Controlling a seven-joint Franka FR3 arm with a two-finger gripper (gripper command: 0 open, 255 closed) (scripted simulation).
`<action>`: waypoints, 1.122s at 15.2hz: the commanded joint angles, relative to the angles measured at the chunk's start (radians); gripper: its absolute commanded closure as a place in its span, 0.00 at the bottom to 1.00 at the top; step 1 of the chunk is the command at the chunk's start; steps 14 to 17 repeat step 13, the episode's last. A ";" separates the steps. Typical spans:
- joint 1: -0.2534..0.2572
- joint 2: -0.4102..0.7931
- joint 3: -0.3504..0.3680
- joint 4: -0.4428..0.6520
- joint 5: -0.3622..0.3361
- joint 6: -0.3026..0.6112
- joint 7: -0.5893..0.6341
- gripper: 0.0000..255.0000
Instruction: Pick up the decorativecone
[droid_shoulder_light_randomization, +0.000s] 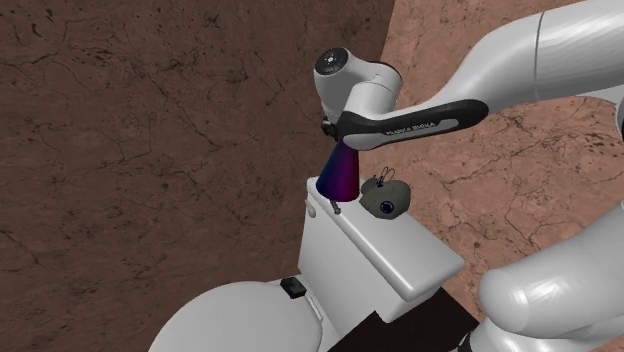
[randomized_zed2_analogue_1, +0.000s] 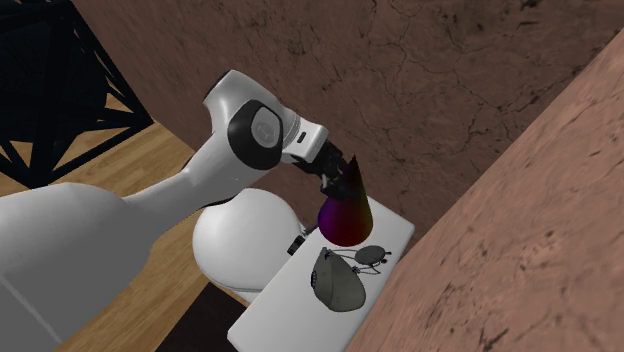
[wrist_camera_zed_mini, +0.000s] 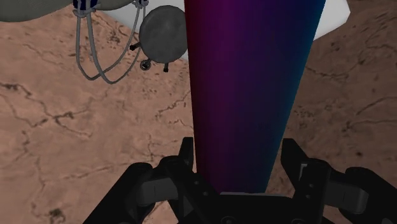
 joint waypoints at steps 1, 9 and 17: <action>0.001 -0.010 -0.005 0.017 0.014 -0.013 -0.023 1.00; 0.007 -0.033 -0.017 0.093 0.061 -0.075 -0.104 1.00; 0.008 -0.037 -0.019 0.116 0.071 -0.093 -0.124 1.00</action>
